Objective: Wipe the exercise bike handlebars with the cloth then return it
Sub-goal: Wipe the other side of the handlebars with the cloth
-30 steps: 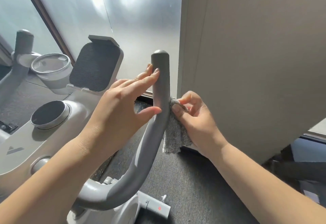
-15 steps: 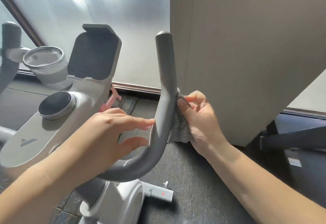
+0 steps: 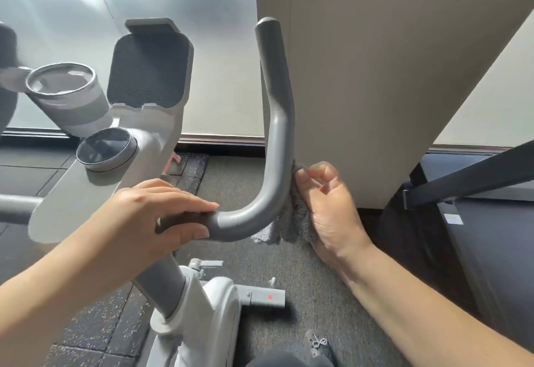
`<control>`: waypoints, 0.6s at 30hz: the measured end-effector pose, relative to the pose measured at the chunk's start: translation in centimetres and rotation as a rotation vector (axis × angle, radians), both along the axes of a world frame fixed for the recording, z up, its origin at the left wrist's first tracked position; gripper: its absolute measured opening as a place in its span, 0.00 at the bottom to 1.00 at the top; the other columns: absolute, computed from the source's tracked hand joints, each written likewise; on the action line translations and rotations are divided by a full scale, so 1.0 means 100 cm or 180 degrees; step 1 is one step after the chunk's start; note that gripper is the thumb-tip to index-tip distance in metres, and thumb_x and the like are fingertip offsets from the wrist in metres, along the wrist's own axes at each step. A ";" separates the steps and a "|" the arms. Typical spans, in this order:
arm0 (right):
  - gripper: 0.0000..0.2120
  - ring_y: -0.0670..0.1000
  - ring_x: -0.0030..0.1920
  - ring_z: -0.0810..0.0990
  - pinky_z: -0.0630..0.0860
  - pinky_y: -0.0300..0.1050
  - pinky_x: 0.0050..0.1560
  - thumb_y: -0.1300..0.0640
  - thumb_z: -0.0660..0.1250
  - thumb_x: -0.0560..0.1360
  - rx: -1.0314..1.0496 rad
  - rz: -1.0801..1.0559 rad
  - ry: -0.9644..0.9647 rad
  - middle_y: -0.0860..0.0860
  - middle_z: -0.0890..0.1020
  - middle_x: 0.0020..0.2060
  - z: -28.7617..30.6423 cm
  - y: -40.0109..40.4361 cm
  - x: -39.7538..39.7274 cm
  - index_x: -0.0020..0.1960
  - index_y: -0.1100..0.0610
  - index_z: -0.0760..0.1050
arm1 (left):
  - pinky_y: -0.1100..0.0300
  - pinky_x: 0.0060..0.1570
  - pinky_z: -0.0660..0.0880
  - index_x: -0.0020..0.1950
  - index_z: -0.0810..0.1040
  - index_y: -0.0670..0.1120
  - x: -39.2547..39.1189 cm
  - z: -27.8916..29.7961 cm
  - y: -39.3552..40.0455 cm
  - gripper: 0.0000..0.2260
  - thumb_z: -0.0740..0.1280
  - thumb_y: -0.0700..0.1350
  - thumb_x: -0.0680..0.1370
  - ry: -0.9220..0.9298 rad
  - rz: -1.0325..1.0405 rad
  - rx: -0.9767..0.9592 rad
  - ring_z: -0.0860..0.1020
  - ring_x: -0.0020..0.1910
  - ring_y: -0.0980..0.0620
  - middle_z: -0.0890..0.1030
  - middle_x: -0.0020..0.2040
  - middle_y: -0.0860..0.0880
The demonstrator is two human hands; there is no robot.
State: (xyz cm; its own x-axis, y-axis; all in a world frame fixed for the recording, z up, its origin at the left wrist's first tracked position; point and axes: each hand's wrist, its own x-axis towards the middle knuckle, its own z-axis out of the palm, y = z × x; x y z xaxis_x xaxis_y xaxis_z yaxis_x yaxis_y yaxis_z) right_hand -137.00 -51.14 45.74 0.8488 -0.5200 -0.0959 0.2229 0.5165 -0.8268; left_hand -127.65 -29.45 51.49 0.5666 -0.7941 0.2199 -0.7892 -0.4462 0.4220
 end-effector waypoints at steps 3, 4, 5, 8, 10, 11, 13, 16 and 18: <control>0.05 0.49 0.35 0.78 0.77 0.44 0.40 0.60 0.65 0.74 -0.0012 -0.0124 0.0038 0.52 0.80 0.32 -0.002 0.012 -0.012 0.39 0.55 0.71 | 0.68 0.50 0.70 0.55 0.78 0.63 0.000 -0.006 0.008 0.19 0.65 0.63 0.66 -0.0009 -0.0074 -0.0021 0.76 0.52 0.60 0.80 0.49 0.64; 0.07 0.48 0.33 0.78 0.78 0.43 0.38 0.62 0.64 0.75 -0.0056 -0.0199 0.0055 0.51 0.81 0.31 0.002 0.010 -0.009 0.39 0.55 0.71 | 0.68 0.52 0.70 0.57 0.77 0.64 0.001 -0.008 0.010 0.20 0.65 0.63 0.66 -0.0013 -0.0078 -0.0029 0.75 0.53 0.60 0.80 0.49 0.64; 0.08 0.47 0.32 0.79 0.79 0.41 0.36 0.63 0.64 0.76 -0.0122 -0.0283 0.0087 0.49 0.82 0.29 0.007 0.006 -0.003 0.39 0.55 0.71 | 0.71 0.52 0.68 0.57 0.77 0.64 0.001 -0.009 0.010 0.20 0.65 0.63 0.66 -0.0029 -0.0090 -0.0031 0.74 0.54 0.61 0.80 0.50 0.64; 0.09 0.46 0.34 0.80 0.79 0.46 0.42 0.62 0.65 0.77 -0.0410 -0.0544 0.0218 0.46 0.82 0.28 0.026 -0.005 0.013 0.39 0.54 0.71 | 0.77 0.52 0.64 0.55 0.79 0.63 0.001 -0.010 0.012 0.19 0.65 0.62 0.66 -0.0144 -0.0159 -0.0051 0.71 0.54 0.65 0.75 0.55 0.67; 0.09 0.48 0.35 0.79 0.77 0.50 0.46 0.60 0.66 0.77 -0.0604 -0.0618 0.0331 0.46 0.82 0.28 0.026 -0.006 0.016 0.38 0.53 0.71 | 0.75 0.53 0.65 0.56 0.79 0.61 0.001 -0.011 0.014 0.19 0.64 0.61 0.67 -0.0148 -0.0172 -0.0138 0.72 0.54 0.64 0.75 0.56 0.68; 0.09 0.49 0.36 0.79 0.77 0.51 0.46 0.59 0.66 0.77 -0.0699 -0.0615 0.0395 0.46 0.82 0.29 0.022 -0.004 0.014 0.38 0.52 0.72 | 0.74 0.53 0.66 0.56 0.79 0.60 0.000 -0.012 0.014 0.19 0.65 0.60 0.67 -0.0155 -0.0198 -0.0173 0.72 0.54 0.64 0.75 0.56 0.67; 0.09 0.53 0.38 0.77 0.74 0.55 0.45 0.54 0.67 0.76 -0.0888 -0.0516 0.0506 0.50 0.81 0.32 0.008 0.005 0.001 0.37 0.48 0.74 | 0.72 0.54 0.67 0.57 0.79 0.59 0.001 -0.013 0.015 0.19 0.65 0.60 0.68 -0.0170 -0.0240 -0.0216 0.73 0.54 0.62 0.77 0.54 0.67; 0.09 0.58 0.39 0.73 0.70 0.57 0.45 0.52 0.67 0.75 -0.0818 -0.0356 0.0503 0.57 0.78 0.33 -0.007 0.025 -0.020 0.37 0.48 0.73 | 0.74 0.53 0.66 0.56 0.80 0.59 0.002 -0.013 0.015 0.18 0.67 0.59 0.67 -0.0153 -0.0239 -0.0221 0.74 0.53 0.61 0.78 0.51 0.67; 0.11 0.56 0.37 0.76 0.73 0.53 0.44 0.58 0.66 0.77 -0.0926 -0.0498 0.0503 0.54 0.80 0.32 -0.003 0.026 -0.021 0.37 0.49 0.73 | 0.77 0.52 0.65 0.55 0.80 0.60 0.003 -0.012 0.014 0.18 0.70 0.56 0.66 -0.0093 -0.0214 -0.0216 0.73 0.53 0.63 0.77 0.50 0.67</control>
